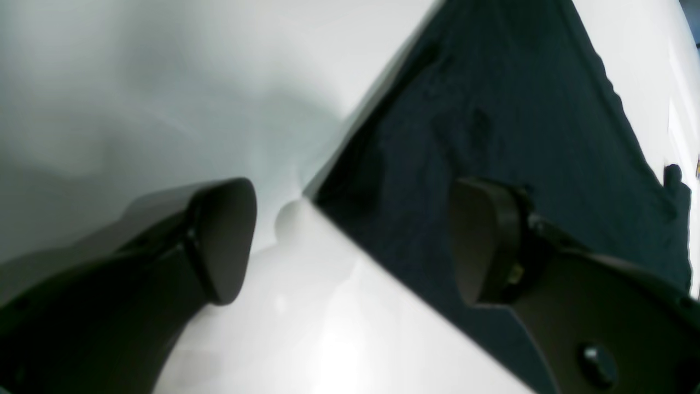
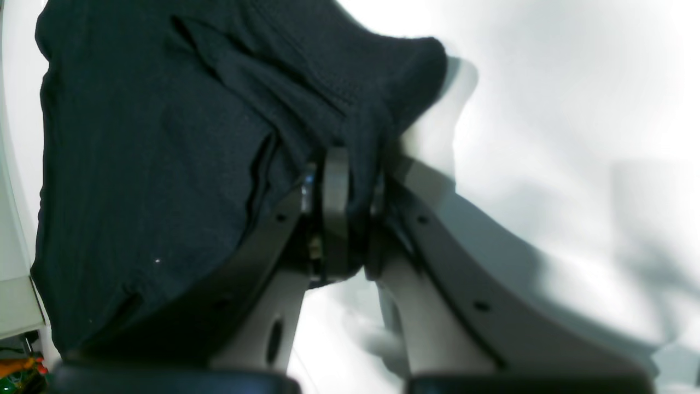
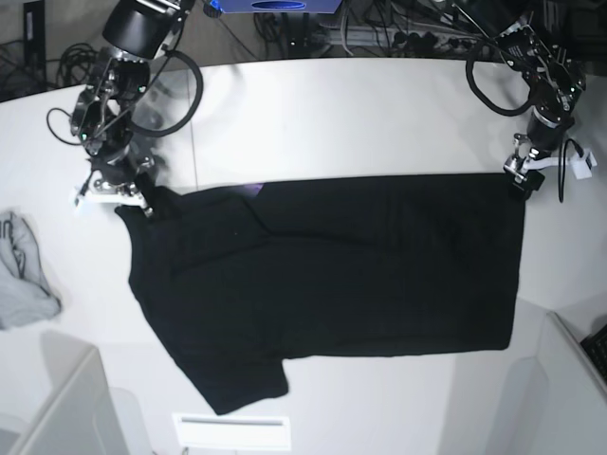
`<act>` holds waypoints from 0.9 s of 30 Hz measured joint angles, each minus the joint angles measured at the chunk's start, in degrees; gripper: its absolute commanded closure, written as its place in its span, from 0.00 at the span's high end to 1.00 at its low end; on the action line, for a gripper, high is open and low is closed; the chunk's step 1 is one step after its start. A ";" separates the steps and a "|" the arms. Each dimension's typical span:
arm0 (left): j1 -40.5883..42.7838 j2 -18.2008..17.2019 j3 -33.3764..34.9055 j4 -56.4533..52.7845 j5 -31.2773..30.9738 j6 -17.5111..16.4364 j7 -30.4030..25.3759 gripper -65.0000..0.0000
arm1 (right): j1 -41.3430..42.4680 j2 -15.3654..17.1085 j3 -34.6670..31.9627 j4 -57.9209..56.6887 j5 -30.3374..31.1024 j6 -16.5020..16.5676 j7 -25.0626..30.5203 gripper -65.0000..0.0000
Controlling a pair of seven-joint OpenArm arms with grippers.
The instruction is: Fold the T-shirt properly
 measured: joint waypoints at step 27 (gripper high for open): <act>-0.90 -3.67 0.37 -6.10 -0.50 -0.07 0.96 0.00 | -1.64 -0.02 -0.02 1.09 0.22 0.57 -0.09 0.00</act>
